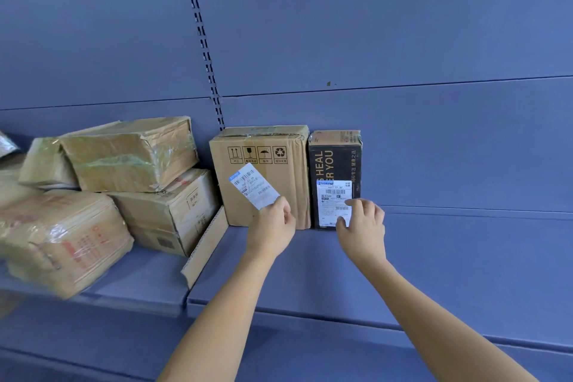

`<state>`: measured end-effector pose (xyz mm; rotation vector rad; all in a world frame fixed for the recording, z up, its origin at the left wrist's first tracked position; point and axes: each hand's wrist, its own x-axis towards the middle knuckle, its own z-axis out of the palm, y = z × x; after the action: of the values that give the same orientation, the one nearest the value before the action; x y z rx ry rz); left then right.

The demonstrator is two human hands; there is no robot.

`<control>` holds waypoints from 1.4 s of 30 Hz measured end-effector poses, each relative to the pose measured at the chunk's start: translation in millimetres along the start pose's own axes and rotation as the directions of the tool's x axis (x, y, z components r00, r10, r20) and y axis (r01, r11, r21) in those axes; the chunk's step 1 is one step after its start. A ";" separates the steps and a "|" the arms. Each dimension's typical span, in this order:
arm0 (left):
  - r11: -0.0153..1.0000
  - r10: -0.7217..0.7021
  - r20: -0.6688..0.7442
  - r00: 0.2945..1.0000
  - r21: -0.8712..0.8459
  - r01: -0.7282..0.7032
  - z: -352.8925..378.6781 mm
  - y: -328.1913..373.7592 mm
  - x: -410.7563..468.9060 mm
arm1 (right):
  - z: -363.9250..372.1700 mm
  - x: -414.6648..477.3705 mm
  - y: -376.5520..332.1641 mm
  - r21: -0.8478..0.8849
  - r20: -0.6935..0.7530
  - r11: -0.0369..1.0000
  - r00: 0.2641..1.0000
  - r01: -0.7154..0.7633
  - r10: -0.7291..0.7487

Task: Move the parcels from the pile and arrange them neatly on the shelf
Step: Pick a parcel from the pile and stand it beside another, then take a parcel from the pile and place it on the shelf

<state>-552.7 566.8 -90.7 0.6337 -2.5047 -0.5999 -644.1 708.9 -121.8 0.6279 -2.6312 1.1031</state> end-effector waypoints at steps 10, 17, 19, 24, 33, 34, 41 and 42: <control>0.973 -0.171 -0.109 0.979 0.136 0.185 -63.7 -50.8 -65.3 | 38.8 -54.7 -74.4 0.186 0.185 0.968 0.962 0.168 -0.203; 0.951 -0.239 -0.222 0.945 0.145 0.274 -121.0 -106.1 -102.8 | 68.1 -101.3 -141.5 0.271 0.291 0.920 0.887 0.284 -0.359; 0.948 -0.247 -0.239 0.939 0.143 0.286 -138.3 -123.6 -113.0 | 77.5 -111.8 -164.9 0.285 0.298 0.900 0.862 0.330 -0.410; 0.937 -0.268 -0.293 0.918 0.143 0.319 -195.2 -180.5 -128.6 | 107.4 -134.5 -240.3 0.346 0.262 0.854 0.834 0.389 -0.486; 0.931 -0.256 -0.297 0.920 0.179 0.317 -287.3 -280.5 -140.8 | 171.6 -165.3 -348.2 0.355 0.225 0.852 0.850 0.385 -0.477; 0.930 -0.262 -0.288 0.921 0.179 0.320 -293.3 -291.4 -144.3 | 178.0 -168.6 -357.0 0.352 0.224 0.859 0.858 0.372 -0.463; 0.929 -0.293 -0.275 0.916 0.144 0.341 -332.0 -358.8 -148.1 | 210.5 -180.0 -424.5 0.274 0.209 0.866 0.853 0.418 -0.478; 0.931 -0.292 -0.278 0.915 0.137 0.339 -337.7 -365.9 -143.9 | 212.8 -178.1 -433.1 0.255 0.216 0.869 0.851 0.425 -0.479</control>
<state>-140.5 254.0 -62.6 1.1283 -2.2453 -0.3710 -292.9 337.8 -62.5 1.4566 -2.3878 1.1965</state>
